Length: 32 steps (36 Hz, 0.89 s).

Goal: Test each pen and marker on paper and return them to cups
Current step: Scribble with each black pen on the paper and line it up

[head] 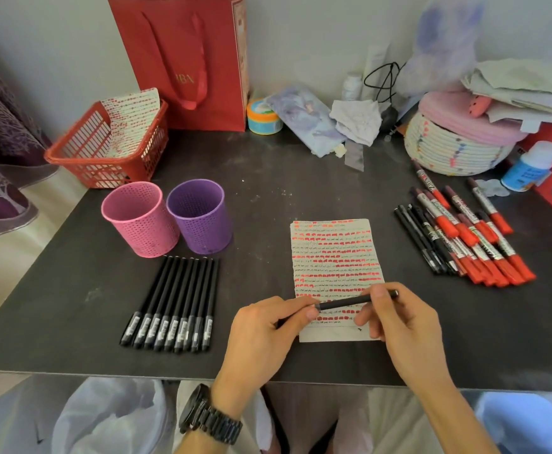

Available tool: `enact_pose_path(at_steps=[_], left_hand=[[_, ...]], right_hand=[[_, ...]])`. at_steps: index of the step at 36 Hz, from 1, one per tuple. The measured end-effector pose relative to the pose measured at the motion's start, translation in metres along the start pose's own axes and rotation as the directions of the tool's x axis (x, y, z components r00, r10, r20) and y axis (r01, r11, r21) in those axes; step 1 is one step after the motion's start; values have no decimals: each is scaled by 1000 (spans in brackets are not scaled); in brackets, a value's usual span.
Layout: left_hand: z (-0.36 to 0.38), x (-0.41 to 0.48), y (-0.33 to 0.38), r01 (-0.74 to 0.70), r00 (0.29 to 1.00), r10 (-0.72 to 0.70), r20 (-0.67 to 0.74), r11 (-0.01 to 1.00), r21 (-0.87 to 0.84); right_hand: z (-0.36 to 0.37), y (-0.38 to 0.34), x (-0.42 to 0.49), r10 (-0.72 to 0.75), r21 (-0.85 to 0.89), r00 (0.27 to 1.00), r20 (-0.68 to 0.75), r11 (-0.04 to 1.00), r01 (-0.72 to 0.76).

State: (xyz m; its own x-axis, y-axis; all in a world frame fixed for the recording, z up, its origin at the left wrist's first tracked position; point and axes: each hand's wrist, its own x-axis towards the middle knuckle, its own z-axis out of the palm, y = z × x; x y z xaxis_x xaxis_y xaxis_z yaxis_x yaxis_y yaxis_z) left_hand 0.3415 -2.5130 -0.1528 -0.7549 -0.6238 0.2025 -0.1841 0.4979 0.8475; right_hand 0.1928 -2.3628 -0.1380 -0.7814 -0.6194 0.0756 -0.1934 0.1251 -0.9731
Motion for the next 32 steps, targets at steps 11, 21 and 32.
enact_pose_path(at_steps=[11,21,32], left_hand=[[-1,-4,13,51,994,-53,-91,998,-21],[-69,-54,19,70,846,-53,-531,997,13],[-167,-88,-48,534,582,-217,-784,829,166]], right_hand=[[9,-4,-1,-83,-160,989,-125,985,63],[17,-1,-8,-222,-676,975,-15,721,154],[21,3,-3,-113,-768,994,-4,636,69]])
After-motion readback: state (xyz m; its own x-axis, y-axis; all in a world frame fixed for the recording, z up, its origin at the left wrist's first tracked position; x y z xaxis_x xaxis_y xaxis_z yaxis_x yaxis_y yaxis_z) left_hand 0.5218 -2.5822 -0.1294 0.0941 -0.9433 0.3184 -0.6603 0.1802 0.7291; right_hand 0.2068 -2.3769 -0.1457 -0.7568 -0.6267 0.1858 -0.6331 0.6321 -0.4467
